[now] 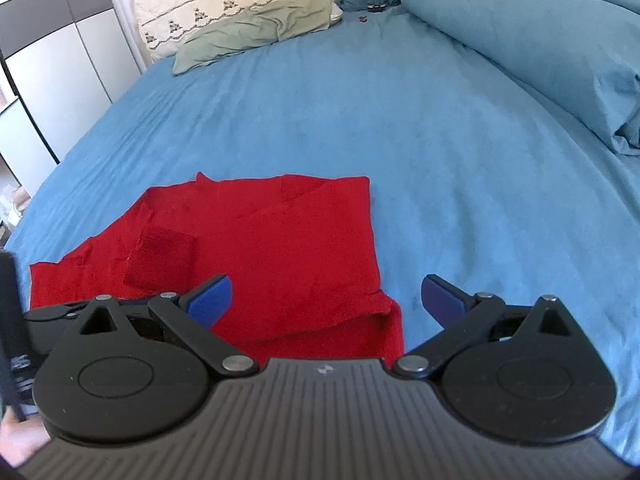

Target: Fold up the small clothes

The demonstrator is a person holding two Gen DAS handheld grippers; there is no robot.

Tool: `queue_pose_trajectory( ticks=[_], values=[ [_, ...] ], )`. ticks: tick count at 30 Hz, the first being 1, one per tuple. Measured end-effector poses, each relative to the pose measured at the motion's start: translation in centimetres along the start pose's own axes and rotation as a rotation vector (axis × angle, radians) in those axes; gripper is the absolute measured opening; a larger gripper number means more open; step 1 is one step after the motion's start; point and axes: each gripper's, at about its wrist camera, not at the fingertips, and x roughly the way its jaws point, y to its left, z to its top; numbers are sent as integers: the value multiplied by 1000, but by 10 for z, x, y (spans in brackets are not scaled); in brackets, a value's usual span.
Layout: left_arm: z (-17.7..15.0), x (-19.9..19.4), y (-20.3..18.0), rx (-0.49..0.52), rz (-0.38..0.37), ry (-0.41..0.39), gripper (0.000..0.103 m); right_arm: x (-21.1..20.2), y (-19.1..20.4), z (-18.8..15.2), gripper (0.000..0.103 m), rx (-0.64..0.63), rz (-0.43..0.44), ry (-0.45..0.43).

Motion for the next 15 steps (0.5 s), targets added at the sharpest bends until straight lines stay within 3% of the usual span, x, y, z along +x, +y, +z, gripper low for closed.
queue_pose_trajectory(
  ticks=[5, 8, 15],
  values=[
    [-9, -47, 36, 4, 63, -19, 71, 1, 18, 13, 103, -70, 39, 8],
    [-23, -68, 72, -28, 142, -20, 74, 15, 45, 12, 103, -167, 84, 58],
    [-58, -72, 158, -135, 303, 65, 74, 56, 121, -5, 103, -384, 115, 95]
  ],
)
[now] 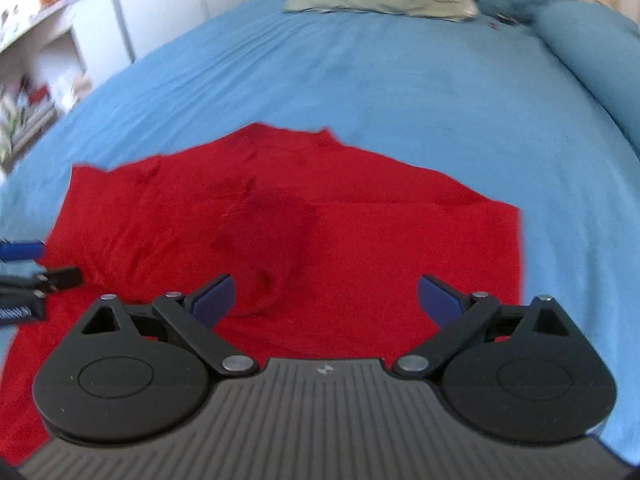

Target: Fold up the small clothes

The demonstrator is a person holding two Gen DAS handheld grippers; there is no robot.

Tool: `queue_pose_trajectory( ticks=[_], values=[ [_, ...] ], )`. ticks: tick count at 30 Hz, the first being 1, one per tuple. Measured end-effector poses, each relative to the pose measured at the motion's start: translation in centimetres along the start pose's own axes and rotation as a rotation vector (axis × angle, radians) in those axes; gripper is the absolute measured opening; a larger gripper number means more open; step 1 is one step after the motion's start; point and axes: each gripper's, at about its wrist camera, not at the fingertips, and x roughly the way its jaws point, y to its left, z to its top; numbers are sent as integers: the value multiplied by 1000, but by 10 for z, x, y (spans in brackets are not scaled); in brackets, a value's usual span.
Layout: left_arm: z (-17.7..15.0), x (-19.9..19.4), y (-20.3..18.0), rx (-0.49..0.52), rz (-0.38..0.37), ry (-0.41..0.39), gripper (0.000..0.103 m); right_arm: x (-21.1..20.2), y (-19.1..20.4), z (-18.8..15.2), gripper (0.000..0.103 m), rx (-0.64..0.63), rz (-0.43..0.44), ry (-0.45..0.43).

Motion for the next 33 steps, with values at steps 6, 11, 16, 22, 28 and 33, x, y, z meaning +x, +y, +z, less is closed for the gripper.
queue_pose_trajectory(
  ticks=[6, 11, 16, 22, 28, 33],
  values=[
    [-20, 8, 25, -22, 14, 24, 74, 48, 42, 5, 72, -138, -38, 70],
    [-27, 11, 31, -19, 2, 35, 74, 54, 31, 7, 49, -29, -92, 55],
    [-27, 16, 38, -27, 6, 43, 74, 40, -2, -6, 49, 139, -86, 44],
    [-26, 24, 40, -43, 36, 38, 74, 41, -13, -8, 52, 218, -26, 29],
    [-27, 32, 40, -83, 47, 30, 73, 38, -11, 14, 21, 222, -103, -16],
    [-18, 40, 32, -78, 78, 7, 72, 8, -29, 41, 21, 243, -183, -124]
  ],
)
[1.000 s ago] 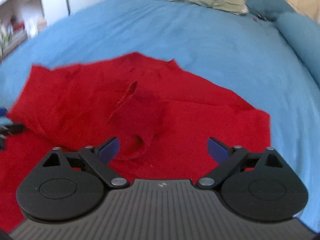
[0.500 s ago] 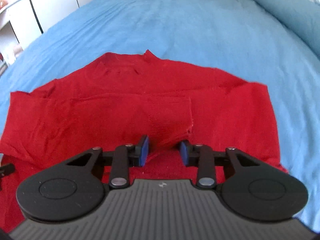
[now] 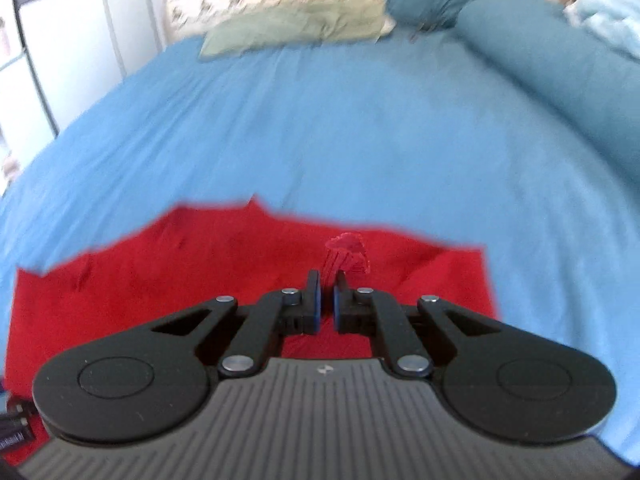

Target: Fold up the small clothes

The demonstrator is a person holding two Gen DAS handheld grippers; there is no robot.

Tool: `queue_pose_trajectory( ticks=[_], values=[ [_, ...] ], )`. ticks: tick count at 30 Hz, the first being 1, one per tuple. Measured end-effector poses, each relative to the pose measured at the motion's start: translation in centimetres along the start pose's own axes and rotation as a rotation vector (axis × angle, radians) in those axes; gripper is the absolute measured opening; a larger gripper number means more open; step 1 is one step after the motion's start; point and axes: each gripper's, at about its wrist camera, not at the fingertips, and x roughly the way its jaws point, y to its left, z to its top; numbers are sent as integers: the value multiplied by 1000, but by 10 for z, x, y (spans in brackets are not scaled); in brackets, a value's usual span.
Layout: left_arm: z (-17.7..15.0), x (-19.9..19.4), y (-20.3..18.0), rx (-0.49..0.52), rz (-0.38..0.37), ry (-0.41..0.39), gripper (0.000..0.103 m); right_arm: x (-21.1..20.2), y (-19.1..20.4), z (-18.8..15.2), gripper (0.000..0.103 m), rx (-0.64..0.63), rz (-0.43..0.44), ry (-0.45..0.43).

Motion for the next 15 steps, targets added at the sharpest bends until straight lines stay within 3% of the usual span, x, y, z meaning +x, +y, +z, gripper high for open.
queue_pose_trajectory(
  ticks=[4, 12, 15],
  values=[
    [10, 7, 2, -14, 37, -6, 66, -14, -28, 10, 21, 5, -65, -54],
    [0, 4, 16, -30, 68, 6, 63, 27, -75, -43, 21, 69, -127, 92],
    [-2, -2, 17, -14, 71, 5, 64, 28, -80, -56, 22, 62, -121, 93]
  ],
)
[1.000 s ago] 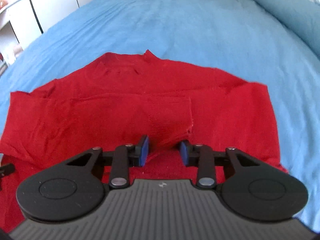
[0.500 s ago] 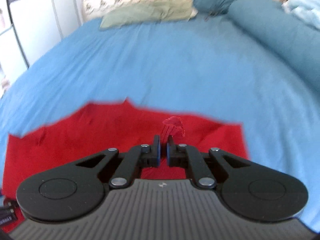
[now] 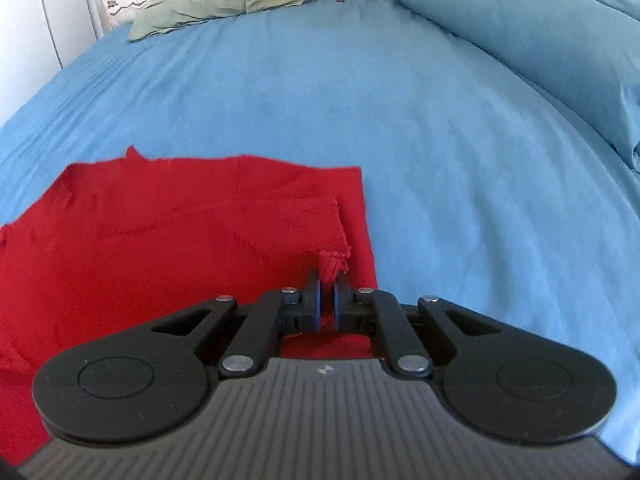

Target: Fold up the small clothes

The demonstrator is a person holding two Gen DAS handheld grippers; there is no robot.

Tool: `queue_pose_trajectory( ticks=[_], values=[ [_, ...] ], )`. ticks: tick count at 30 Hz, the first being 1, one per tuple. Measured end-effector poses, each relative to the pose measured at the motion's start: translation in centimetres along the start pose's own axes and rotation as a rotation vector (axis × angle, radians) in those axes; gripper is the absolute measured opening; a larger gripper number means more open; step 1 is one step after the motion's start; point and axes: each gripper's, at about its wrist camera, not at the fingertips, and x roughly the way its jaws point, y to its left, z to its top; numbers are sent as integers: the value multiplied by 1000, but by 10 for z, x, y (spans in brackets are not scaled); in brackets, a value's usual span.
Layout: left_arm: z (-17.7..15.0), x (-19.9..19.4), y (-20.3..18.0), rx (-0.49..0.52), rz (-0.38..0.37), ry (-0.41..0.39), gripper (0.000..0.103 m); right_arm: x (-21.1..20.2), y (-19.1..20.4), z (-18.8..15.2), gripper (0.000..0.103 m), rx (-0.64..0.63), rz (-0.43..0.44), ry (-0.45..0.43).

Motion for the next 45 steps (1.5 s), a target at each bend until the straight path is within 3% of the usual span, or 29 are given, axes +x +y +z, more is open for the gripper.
queue_pose_trajectory(
  ticks=[2, 4, 6, 8, 11, 17, 23, 31, 35, 42, 44, 45],
  values=[
    [-2, -6, 0, 11, -1, -3, 64, -4, 0, -1, 38, -30, -11, -14],
    [-3, -14, 0, 17, -15, -14, 64, -14, 2, -3, 82, -72, -49, -48],
    [-4, -22, -2, 22, -44, -22, 64, -33, 6, -10, 95, -129, -46, -132],
    [-5, -29, -6, 35, -54, -33, 66, -43, 14, -16, 96, -186, 10, -173],
    [-8, -36, -13, 40, -72, -41, 68, -34, 26, -17, 96, -228, 78, -147],
    [-11, -41, -20, 47, -95, -66, 68, 2, 23, -23, 96, -186, 117, -47],
    [-13, -52, -22, 32, -86, -120, 68, -5, 8, -23, 98, -145, 163, -90],
    [0, -120, -11, -13, -144, -216, 69, -116, -19, -12, 98, -143, 220, -281],
    [-7, -166, 2, -31, -203, -248, 73, -178, -43, -17, 98, -171, 223, -324],
    [-56, -237, 14, -13, -259, -238, 75, -285, -99, -80, 101, -140, 219, -312],
    [-79, -256, 20, -26, -278, -217, 95, -311, -112, -103, 103, -136, 227, -302],
    [-91, -264, 24, -44, -287, -208, 98, -324, -118, -117, 103, -128, 237, -292]
  ],
)
